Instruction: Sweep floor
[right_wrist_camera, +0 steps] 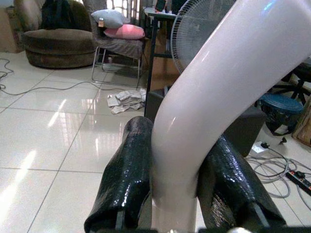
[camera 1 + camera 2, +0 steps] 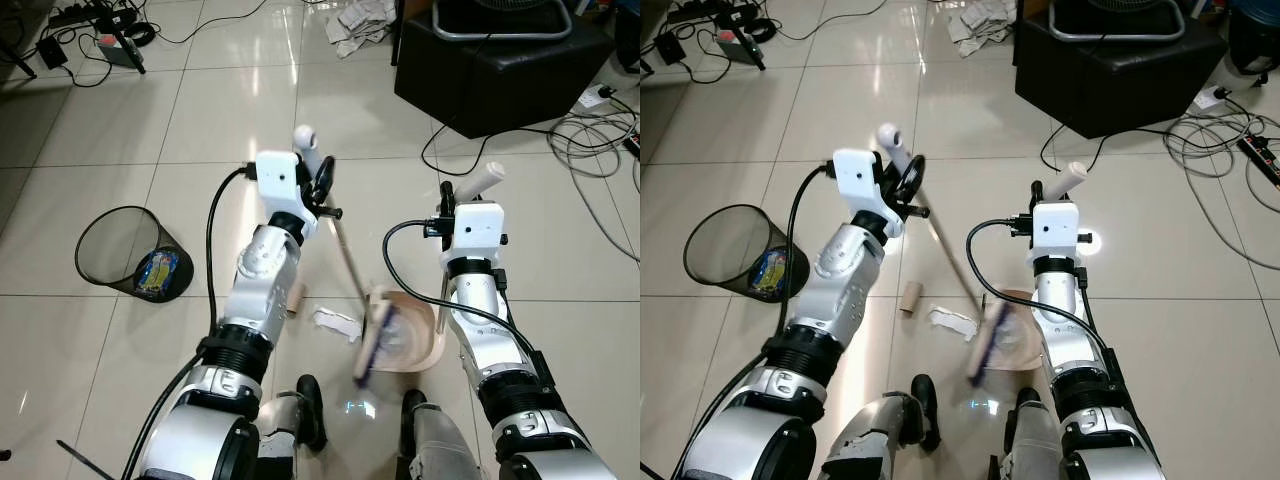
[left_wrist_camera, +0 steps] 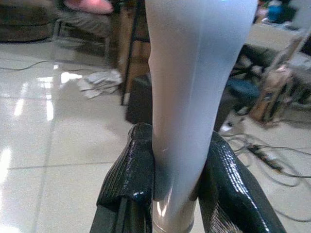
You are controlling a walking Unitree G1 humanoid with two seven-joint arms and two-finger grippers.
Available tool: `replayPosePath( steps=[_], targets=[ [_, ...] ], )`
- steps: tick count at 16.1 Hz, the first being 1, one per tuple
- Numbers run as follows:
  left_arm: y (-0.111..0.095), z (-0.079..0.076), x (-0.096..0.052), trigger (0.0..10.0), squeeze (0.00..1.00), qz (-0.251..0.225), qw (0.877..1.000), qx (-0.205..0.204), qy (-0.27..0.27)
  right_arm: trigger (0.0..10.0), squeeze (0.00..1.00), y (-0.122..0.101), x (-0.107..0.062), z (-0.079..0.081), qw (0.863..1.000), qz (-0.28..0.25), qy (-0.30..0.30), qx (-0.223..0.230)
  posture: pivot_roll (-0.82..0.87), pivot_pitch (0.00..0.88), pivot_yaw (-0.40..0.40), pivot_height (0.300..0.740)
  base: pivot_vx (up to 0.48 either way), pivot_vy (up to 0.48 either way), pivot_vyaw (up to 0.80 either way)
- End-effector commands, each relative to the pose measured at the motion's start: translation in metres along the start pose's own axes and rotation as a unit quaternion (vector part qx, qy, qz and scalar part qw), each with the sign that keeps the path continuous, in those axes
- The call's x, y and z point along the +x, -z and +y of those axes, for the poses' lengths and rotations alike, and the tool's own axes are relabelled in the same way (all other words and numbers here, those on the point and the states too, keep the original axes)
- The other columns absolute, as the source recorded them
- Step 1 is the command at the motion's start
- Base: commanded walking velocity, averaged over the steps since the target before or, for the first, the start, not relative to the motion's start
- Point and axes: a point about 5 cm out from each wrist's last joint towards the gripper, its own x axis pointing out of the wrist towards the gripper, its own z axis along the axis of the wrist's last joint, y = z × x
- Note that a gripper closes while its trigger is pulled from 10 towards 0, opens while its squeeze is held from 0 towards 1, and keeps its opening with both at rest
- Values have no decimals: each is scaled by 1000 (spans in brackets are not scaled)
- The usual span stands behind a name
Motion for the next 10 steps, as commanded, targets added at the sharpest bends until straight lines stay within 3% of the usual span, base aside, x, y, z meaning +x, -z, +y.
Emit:
replayPosePath(
  steps=[1,5,6,10],
  targets=[
    [-10,-8,4,10000,0,-21,999,-22,27,10000,0,-1,1,2,1000,-3,3,6,87,273,124,740,0,0,0],
    [-19,-4,8,10000,0,-30,997,44,57,10000,0,-4,5,-3,1000,-9,14,23,76,241,111,740,0,0,0],
    [-25,2,9,10000,0,-38,994,83,65,10000,0,-7,6,-6,999,-14,21,33,69,227,108,740,0,0,0],
    [-43,28,13,10000,0,-48,988,139,41,10000,0,-11,5,-16,997,-23,40,58,56,190,105,740,0,0,0]
  ],
)
